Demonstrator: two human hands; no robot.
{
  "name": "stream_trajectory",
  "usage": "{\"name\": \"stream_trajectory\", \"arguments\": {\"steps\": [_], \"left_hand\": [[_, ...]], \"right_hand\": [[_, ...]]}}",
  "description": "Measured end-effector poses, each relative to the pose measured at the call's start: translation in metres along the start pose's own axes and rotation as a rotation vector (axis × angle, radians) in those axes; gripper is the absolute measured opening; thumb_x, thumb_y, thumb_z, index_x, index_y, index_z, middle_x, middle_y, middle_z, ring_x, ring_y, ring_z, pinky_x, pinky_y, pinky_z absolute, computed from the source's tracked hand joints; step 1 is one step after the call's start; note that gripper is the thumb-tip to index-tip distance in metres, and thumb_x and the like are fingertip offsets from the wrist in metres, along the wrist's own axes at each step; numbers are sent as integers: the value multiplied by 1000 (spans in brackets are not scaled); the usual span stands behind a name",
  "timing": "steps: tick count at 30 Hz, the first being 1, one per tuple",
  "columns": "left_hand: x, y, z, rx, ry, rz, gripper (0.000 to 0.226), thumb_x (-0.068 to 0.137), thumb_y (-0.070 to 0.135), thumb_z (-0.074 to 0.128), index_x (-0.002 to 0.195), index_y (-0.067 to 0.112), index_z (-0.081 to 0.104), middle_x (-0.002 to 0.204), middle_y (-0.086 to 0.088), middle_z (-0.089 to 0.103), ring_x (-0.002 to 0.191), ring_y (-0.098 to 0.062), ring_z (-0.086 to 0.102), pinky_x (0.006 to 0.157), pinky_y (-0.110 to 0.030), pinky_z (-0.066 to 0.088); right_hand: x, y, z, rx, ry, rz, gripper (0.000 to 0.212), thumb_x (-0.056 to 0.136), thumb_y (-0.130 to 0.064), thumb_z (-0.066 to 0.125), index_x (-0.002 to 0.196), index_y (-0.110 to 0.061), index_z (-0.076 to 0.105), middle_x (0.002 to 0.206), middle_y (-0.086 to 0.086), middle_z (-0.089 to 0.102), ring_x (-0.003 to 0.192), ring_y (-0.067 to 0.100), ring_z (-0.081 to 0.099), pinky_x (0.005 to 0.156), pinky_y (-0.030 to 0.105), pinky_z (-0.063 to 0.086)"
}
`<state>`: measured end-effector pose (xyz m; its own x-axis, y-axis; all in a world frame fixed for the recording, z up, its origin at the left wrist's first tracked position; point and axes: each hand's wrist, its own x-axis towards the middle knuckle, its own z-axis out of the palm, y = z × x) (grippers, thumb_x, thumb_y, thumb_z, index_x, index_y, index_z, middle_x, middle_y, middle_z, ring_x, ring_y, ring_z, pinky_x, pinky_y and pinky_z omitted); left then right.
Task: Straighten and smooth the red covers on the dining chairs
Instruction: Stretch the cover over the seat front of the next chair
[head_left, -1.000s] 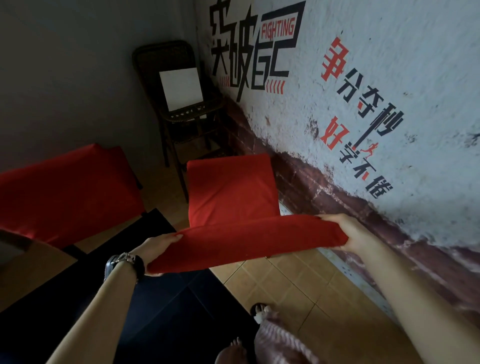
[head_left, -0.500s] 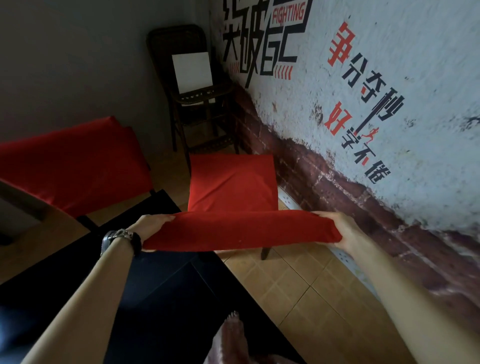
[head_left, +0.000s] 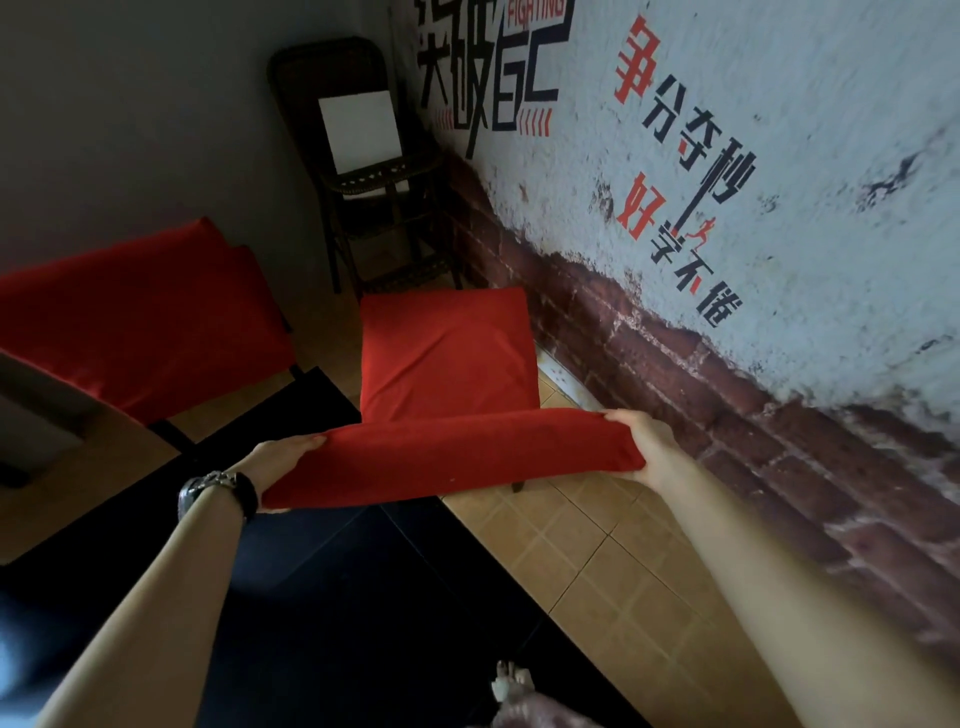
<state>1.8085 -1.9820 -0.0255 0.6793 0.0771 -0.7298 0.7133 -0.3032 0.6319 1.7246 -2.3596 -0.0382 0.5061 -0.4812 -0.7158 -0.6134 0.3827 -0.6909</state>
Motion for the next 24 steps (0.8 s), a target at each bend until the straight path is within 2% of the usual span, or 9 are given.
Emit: {"name": "stream_trajectory", "arguments": {"steps": [2,5,7,9,10,12,14,18,24], "left_hand": [[-5,-4,1,12,5,3,31,94,26,59,118,7,61,101,-15,64,66,-22,62,59,-29,51],[-7,-10,1,28,-1,18,31,95,23,58,120,5,60,99,-13,64,70,-21,58,67,-30,47],[-6,-16,1,51,-4,49,34,95,22,57,123,2,59,110,-17,64,80,-26,60,80,-33,49],[-7,-25,-1,99,10,90,39,96,23,56,128,0,56,129,-21,57,111,-35,57,99,-37,43],[-9,-30,-2,109,15,102,40,96,23,55,129,1,55,134,-20,53,123,-34,51,105,-38,39],[-12,-38,-3,104,0,109,39,95,24,56,129,4,56,136,-17,53,128,-33,47,109,-38,37],[-12,-44,-5,59,-28,86,37,93,25,61,127,9,59,131,-16,57,123,-33,52,109,-41,38],[-19,-48,2,1,-43,78,34,91,23,64,123,14,63,124,-14,62,114,-32,58,105,-44,42],[-26,-58,14,32,4,71,34,91,24,62,125,16,62,124,-13,62,113,-32,59,105,-44,43]], "right_hand": [[-7,9,4,65,93,20,43,86,-19,68,125,-8,54,122,19,54,96,35,58,50,43,55],[-19,25,20,405,295,38,63,86,-26,71,137,-11,38,138,17,44,118,40,51,81,58,53],[-31,37,41,591,265,147,76,83,-35,73,141,-12,30,142,18,41,122,41,49,92,62,46],[-43,50,64,661,138,293,84,81,-40,73,145,-14,25,144,19,39,124,44,46,97,65,41],[-46,59,73,641,122,301,82,82,-40,72,145,-13,27,144,19,38,126,44,45,98,64,39],[-54,72,82,581,135,204,68,89,-39,63,141,-5,35,144,23,40,127,45,44,102,59,39],[-56,76,80,562,158,153,63,87,-33,66,136,-2,41,138,22,48,119,42,52,99,54,45],[-54,74,65,627,79,111,54,82,-23,72,127,-6,48,120,16,59,90,30,62,74,47,53],[-49,90,48,617,-17,74,48,79,-19,71,121,-6,53,112,13,64,89,25,65,66,40,55]]}}
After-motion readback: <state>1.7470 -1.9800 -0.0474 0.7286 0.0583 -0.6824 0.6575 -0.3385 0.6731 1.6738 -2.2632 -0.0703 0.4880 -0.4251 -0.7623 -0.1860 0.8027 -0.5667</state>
